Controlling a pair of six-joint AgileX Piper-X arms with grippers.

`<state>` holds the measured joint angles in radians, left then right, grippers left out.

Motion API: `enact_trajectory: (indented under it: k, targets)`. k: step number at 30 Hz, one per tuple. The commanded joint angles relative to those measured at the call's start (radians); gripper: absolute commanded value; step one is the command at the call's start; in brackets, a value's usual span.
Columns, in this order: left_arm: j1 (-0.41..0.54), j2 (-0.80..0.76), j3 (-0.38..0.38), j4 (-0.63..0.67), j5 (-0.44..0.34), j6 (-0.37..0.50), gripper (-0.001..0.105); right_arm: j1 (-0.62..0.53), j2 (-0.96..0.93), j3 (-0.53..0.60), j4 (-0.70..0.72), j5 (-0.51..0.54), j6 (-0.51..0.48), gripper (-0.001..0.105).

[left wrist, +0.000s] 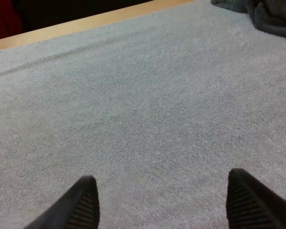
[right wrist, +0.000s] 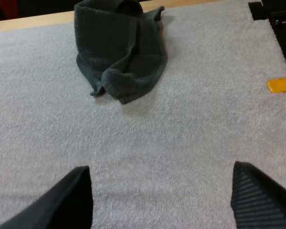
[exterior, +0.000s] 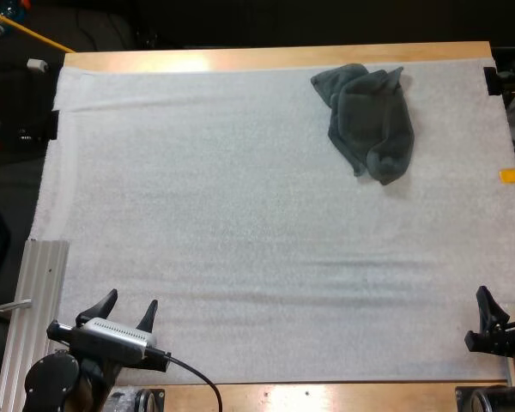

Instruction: Pick towel from pile, fold and stack

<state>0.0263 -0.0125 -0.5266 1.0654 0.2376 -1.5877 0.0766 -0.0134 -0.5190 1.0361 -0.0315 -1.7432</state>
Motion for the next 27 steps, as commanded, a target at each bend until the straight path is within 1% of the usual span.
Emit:
enact_trajectory:
  k: [1, 12, 14, 16, 19, 20, 23, 27]
  targets:
    - [0.0, -0.139, -0.003, -0.018, 0.006, -0.008, 0.056, -0.003, -0.037, -0.006, -0.011, -0.004, -0.005, 0.061]
    - [0.0, -0.138, -0.003, -0.025, 0.006, -0.008, 0.056, -0.003, -0.037, -0.006, -0.011, -0.004, -0.003, 0.061]
    - [0.0, -0.13, -0.003, -0.039, 0.027, -0.02, 0.056, -0.003, -0.037, -0.006, -0.011, -0.004, -0.003, 0.061]
    - [0.0, -0.119, -0.006, -0.041, 0.048, -0.056, 0.056, -0.003, -0.035, -0.016, -0.007, -0.012, 0.013, 0.061]
    - [0.0, -0.093, -0.022, -0.041, 0.119, -0.088, 0.06, -0.003, -0.018, -0.053, 0.0, -0.044, 0.053, 0.061]
    - [0.0, -0.077, -0.034, -0.041, 0.136, -0.097, 0.063, -0.003, -0.006, -0.072, 0.0, -0.059, 0.062, 0.061]
    - [-0.011, -0.035, -0.073, -0.054, 0.152, -0.121, 0.068, -0.003, 0.03, -0.125, 0.0, -0.098, 0.065, 0.061]
    - [-0.061, 0.025, -0.135, -0.076, 0.201, -0.121, 0.069, -0.003, 0.096, -0.21, 0.021, -0.155, 0.065, 0.061]
